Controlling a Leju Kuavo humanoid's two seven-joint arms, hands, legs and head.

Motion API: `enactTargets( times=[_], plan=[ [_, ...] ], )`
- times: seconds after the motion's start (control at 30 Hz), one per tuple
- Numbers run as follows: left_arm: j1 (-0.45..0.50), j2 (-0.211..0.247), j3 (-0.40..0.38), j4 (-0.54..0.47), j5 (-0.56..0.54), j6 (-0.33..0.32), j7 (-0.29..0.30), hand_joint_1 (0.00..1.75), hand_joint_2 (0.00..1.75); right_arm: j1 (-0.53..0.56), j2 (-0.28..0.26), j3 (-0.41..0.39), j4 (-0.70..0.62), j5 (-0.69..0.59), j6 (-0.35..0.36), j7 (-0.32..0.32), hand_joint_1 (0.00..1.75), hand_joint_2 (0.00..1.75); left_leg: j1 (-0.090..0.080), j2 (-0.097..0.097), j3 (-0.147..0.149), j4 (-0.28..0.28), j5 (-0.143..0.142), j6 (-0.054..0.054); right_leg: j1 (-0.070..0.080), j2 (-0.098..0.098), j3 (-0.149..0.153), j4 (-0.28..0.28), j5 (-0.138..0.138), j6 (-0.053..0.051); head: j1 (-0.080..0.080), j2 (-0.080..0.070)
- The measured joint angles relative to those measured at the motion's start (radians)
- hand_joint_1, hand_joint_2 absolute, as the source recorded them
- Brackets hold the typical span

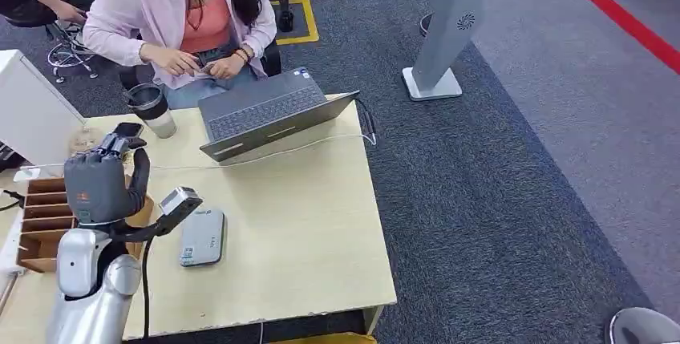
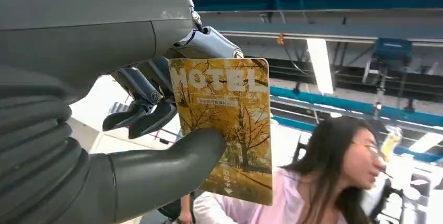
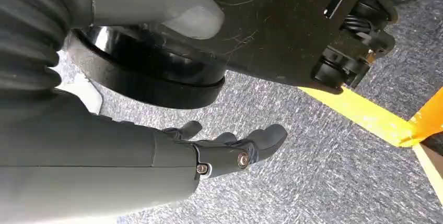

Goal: Pass the card to the sensor for recognition and then transmit it.

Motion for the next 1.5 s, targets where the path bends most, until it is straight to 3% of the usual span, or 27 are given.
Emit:
enactTargets(
  times=[0.5, 0.97, 1.17, 1.5],
  plan=[
    [0.063, -0.009, -0.025, -0.029, -0.063, -0.005, 0.024, 1.75, 1.75, 0.000, 0.000, 0.000, 0.000, -0.010, -0.002, 0.001, 0.00, 1.75, 0.000, 0.000, 0.000, 0.000, 0.000, 0.000, 0.000, 0.000, 0.000, 0.000, 0.000, 0.000, 0.000, 0.000],
    [0.075, -0.018, -0.071, 0.092, -0.160, -0.119, 0.113, 1.75, 1.75, 0.001, 0.002, 0.001, 0.000, -0.035, -0.011, 0.005, 0.00, 1.75, 0.000, 0.000, 0.000, 0.000, 0.000, 0.000, 0.000, 0.000, 0.000, 0.000, 0.000, 0.000, 0.000, 0.000],
    [0.075, -0.020, -0.087, 0.118, -0.174, -0.132, 0.132, 1.75, 1.75, 0.001, 0.002, 0.001, 0.001, -0.043, -0.011, 0.005, 0.00, 1.75, 0.000, 0.000, 0.000, 0.000, 0.000, 0.000, 0.000, 0.000, 0.000, 0.000, 0.000, 0.000, 0.000, 0.000],
    [0.071, -0.021, -0.096, 0.150, -0.193, -0.243, 0.188, 1.75, 1.75, 0.001, 0.002, 0.002, 0.001, -0.055, -0.013, 0.005, 0.00, 1.75, 0.000, 0.000, 0.000, 0.000, 0.000, 0.000, 0.000, 0.000, 0.000, 0.000, 0.000, 0.000, 0.000, 0.000]
  ],
)
